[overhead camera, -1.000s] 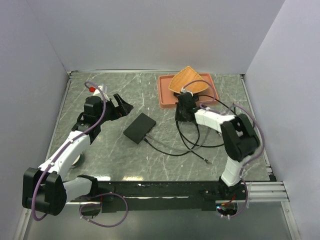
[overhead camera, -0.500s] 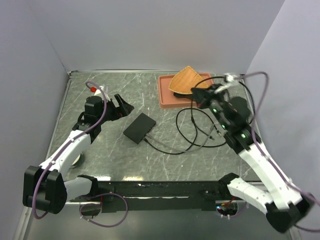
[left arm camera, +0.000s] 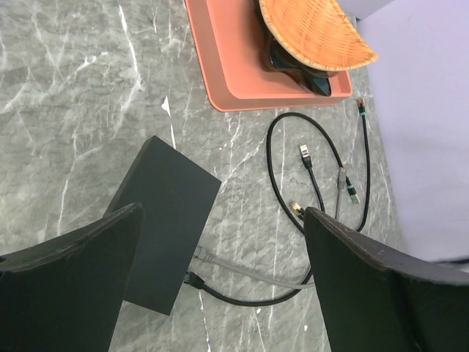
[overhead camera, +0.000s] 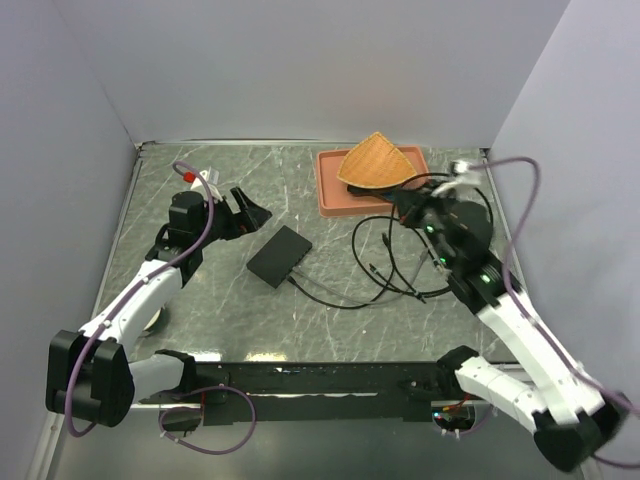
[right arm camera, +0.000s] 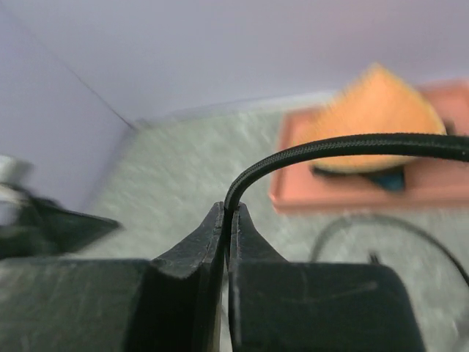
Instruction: Insert the plug into the switch port
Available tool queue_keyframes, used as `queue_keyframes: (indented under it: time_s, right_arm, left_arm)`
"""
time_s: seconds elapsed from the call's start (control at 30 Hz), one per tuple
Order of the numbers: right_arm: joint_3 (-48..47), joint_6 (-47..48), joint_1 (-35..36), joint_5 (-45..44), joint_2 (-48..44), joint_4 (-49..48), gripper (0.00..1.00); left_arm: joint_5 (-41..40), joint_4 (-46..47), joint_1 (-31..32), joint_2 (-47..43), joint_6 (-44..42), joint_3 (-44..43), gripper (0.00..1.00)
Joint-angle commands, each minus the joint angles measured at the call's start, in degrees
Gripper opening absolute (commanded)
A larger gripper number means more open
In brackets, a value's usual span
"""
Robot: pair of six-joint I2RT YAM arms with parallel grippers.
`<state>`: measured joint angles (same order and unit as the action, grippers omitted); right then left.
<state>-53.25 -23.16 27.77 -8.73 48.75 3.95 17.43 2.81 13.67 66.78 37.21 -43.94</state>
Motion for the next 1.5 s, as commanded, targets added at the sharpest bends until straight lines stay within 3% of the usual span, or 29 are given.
queue_keyframes:
  time_s: [0.0, 0.13, 0.17, 0.3, 0.4, 0.5, 0.8, 0.97, 1.3, 1.47]
  right_arm:
    - [-0.6, -3.5, -0.3, -5.2, 10.5, 7.1, 0.32]
    - [-0.9, -4.7, -1.5, -8.8, 17.9, 9.9, 0.68]
    - [-0.7, -4.1, -1.8, -8.7, 18.5, 9.7, 0.82]
    - [0.0, -2.0, -2.1, -5.8, 19.3, 8.5, 0.97]
    - [0.9, -0.8, -2.1, -5.3, 19.2, 8.1, 0.98]
    - [2.5, 4.2, -2.0, 0.6, 19.8, 4.8, 0.96]
    - [-2.9, 11.7, -2.0, 14.1, 37.9, 10.4, 0.89]
    - [-3.9, 10.4, -2.0, 12.6, 43.2, 13.0, 0.74]
    - [-0.2, 9.1, -2.1, 13.8, 42.7, 15.2, 0.66]
    - [-0.1, 8.7, -2.4, 12.2, 44.2, 17.3, 0.54]
  left_arm:
    - [1.9, 2.3, 0.0, 0.6, 0.6, -0.1, 0.96]
    - [1.7, 1.7, 0.0, 0.3, 0.3, -0.1, 0.96]
    - [1.6, 1.4, 0.0, 0.2, 0.2, -0.1, 0.96]
    - [1.6, 1.7, 0.0, 0.5, 0.1, -0.1, 0.96]
    - [1.5, 1.2, 0.0, 1.3, -0.1, -0.3, 0.96]
    - [1.7, 1.6, 0.0, 1.9, -0.1, -0.4, 0.96]
    - [3.7, 3.5, 0.0, 3.1, 0.1, 0.1, 0.96]
    - [3.3, 2.3, 0.0, 3.1, -0.3, -0.2, 0.96]
    - [3.1, 2.1, 0.0, 3.3, -0.3, -0.2, 0.96]
    - [3.2, 1.8, 0.0, 3.3, -0.4, -0.4, 0.96]
